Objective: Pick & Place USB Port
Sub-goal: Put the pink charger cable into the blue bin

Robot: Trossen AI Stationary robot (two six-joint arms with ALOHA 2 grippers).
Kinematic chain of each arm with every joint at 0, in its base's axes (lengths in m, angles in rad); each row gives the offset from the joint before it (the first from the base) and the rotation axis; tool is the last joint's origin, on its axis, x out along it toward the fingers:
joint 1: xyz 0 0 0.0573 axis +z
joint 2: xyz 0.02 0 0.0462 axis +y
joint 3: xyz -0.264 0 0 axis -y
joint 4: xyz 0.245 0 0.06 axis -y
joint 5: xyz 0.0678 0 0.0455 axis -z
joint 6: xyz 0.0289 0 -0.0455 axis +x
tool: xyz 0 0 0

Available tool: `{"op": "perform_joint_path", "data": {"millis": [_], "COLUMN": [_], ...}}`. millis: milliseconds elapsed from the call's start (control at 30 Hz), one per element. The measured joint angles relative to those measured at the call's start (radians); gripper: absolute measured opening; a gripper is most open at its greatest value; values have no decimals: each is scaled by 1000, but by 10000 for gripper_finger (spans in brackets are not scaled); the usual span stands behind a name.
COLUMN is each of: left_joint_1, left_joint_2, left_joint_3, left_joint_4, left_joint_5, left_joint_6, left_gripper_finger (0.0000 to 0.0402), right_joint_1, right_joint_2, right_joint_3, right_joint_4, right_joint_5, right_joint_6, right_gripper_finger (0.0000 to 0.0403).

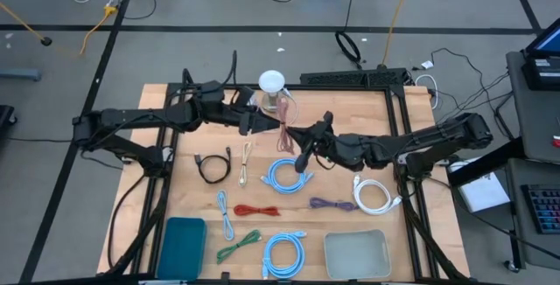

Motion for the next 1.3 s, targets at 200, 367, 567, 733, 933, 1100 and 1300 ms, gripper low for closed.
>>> {"op": "perform_joint_path", "data": {"millis": [200,367,567,733,933,1100,1300], "left_joint_1": [-3,-3,-2,1,24,52,-18], "left_joint_2": [12,12,12,11,-32,-133,-292], "left_joint_3": [0,0,0,1,1,1,0], "left_joint_4": [25,21,3,-7,-147,-395,-819], "left_joint_5": [0,-5,3,40,168,155,62], "left_joint_6": [-6,-7,-1,-13,0,65,65], "left_gripper_finger": [201,174,61,20,18,18,18], "right_joint_1": [-31,-30,-29,-29,-3,44,79], "right_joint_2": [56,87,84,84,63,-3,-101], "right_joint_3": [-1,0,0,-1,-2,8,13], "right_joint_4": [67,67,72,113,257,257,181], "right_joint_5": [-99,-126,-122,-159,-386,-392,-378], "right_joint_6": [29,60,32,3,-130,-157,-158], "right_gripper_finger": [0,0,0,0,24,62,108]}}
